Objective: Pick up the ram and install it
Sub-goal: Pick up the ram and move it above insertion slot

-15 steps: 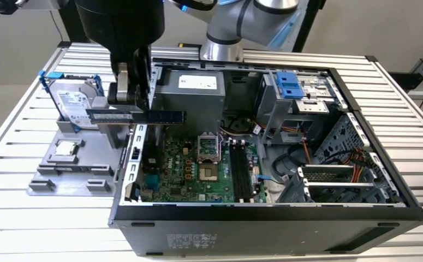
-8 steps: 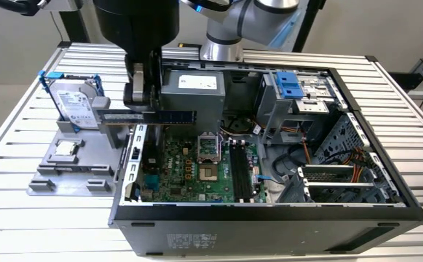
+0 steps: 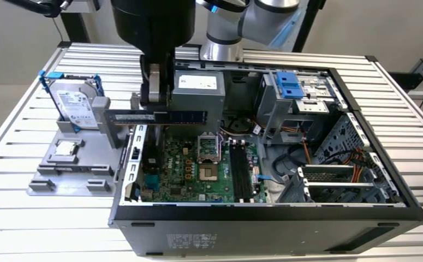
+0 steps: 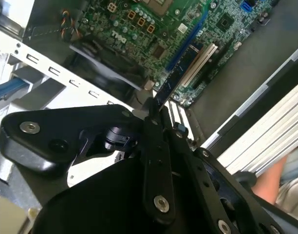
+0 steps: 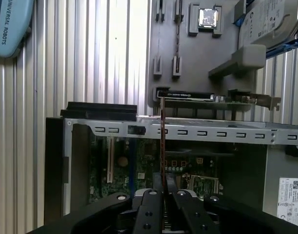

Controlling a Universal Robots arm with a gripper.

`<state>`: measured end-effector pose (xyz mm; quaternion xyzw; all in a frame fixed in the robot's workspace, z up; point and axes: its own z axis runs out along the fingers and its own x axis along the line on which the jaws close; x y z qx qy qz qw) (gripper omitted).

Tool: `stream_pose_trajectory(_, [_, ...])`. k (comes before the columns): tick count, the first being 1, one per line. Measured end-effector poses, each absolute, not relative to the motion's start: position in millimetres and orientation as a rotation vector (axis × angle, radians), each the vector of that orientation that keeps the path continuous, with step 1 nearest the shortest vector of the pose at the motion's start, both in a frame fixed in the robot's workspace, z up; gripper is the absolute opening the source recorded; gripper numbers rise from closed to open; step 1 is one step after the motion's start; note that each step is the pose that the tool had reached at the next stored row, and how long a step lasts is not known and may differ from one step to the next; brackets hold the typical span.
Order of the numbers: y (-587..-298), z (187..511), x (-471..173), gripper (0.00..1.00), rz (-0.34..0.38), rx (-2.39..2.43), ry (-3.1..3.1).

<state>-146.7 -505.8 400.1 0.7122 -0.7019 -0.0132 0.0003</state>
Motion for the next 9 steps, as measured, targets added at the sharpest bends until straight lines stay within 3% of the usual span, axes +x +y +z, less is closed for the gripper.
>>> stream_pose_trajectory(9, [-506.2, 400.0, -128.3, 0.0, -0.042, 2.24, -2.202])
